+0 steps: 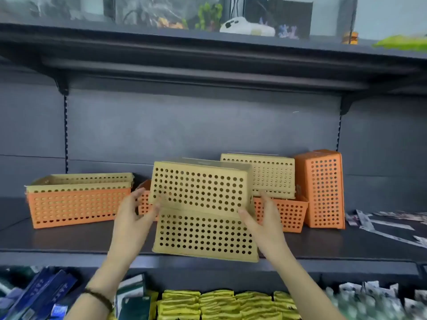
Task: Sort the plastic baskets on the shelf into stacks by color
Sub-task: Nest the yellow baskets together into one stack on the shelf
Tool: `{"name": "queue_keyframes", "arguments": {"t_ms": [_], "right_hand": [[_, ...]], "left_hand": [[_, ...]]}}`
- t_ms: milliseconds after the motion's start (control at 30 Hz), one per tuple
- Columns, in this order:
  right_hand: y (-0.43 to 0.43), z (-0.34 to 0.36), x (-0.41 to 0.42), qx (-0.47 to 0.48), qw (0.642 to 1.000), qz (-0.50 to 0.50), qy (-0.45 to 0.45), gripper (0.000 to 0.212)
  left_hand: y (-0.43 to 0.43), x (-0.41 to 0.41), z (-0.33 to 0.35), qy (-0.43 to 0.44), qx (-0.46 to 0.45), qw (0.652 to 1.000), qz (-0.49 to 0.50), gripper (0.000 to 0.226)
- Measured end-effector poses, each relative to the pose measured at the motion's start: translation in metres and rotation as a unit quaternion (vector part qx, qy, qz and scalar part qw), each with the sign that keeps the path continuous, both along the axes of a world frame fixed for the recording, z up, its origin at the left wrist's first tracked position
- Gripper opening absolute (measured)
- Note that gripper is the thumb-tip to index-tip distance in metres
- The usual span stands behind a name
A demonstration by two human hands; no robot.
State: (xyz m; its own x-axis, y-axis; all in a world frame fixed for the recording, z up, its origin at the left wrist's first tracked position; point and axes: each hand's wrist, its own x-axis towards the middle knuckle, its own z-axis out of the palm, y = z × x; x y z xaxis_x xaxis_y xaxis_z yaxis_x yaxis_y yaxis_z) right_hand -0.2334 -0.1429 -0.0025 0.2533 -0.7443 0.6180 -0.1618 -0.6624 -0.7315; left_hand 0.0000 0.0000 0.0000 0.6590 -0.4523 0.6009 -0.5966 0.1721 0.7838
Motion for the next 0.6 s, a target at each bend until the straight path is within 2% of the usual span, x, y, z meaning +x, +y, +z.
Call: {"name": "queue_keyframes", "arguments": {"t_ms": [67, 167, 300, 467, 600], "right_hand": [[-0.008, 0.006, 0.014, 0.004, 1.000, 0.005, 0.006, 0.088], [-0.024, 0.004, 0.030, 0.012, 1.000, 0.019, 0.008, 0.104], [-0.036, -0.004, 0.035, 0.012, 0.999, 0.024, 0.019, 0.105], [-0.045, -0.002, 0.016, 0.021, 0.999, 0.021, 0.032, 0.088], [-0.043, -0.004, -0.006, 0.031, 0.998, 0.044, 0.027, 0.096]], "left_hand": [[-0.026, 0.013, 0.003, 0.044, 0.009, 0.999, -0.025, 0.081], [-0.059, 0.021, 0.002, 0.112, 0.017, 0.990, -0.080, 0.102], [-0.075, 0.031, -0.010, 0.159, -0.005, 0.981, -0.110, 0.087], [-0.073, 0.034, -0.020, 0.099, 0.030, 0.990, -0.098, 0.085], [-0.064, 0.027, -0.036, 0.088, 0.018, 0.990, -0.105, 0.087]]}}
